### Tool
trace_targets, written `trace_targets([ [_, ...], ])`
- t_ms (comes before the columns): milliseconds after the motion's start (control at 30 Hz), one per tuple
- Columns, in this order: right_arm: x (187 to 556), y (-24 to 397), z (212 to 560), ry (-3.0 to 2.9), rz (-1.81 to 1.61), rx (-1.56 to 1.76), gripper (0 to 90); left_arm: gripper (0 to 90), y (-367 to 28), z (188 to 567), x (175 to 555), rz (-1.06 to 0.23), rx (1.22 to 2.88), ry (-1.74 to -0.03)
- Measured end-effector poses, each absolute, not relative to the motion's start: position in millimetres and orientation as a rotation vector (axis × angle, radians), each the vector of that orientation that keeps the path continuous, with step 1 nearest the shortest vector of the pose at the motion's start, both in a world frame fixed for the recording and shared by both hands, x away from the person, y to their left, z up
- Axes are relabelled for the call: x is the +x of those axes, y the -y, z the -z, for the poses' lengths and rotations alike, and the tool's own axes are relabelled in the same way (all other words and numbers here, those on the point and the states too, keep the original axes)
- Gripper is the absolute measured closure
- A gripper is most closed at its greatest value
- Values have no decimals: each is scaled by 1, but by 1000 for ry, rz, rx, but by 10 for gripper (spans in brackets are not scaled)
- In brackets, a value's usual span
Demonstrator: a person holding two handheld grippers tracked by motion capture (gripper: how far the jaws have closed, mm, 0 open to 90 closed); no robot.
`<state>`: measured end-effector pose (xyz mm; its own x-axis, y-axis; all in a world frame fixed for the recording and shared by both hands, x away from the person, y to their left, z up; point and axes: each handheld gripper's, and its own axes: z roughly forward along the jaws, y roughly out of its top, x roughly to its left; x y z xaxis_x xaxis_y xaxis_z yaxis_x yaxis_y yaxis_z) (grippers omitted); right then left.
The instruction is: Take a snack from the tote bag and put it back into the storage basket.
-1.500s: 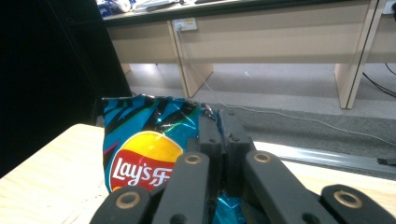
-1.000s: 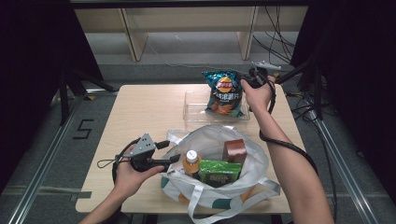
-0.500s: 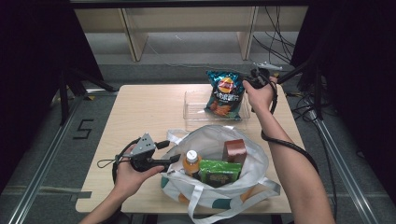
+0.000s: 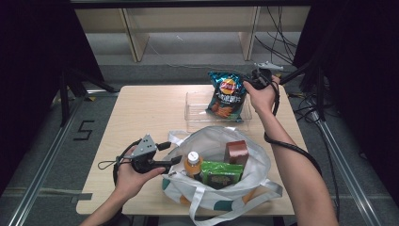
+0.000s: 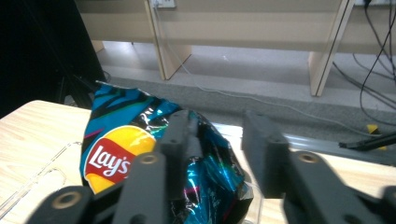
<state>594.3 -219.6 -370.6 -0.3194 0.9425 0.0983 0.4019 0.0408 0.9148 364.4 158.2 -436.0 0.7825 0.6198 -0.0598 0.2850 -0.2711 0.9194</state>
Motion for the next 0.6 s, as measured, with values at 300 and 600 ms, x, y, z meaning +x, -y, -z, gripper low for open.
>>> trace_targets([
  [300, 579, 226, 352, -1772, -1319, 1343, 509, 327, -158, 435, 364, -381, 1867, -690],
  [600, 551, 240, 338, -1857, -1383, 1267, 454, 323, -158, 435, 364, -383, 1865, -692],
])
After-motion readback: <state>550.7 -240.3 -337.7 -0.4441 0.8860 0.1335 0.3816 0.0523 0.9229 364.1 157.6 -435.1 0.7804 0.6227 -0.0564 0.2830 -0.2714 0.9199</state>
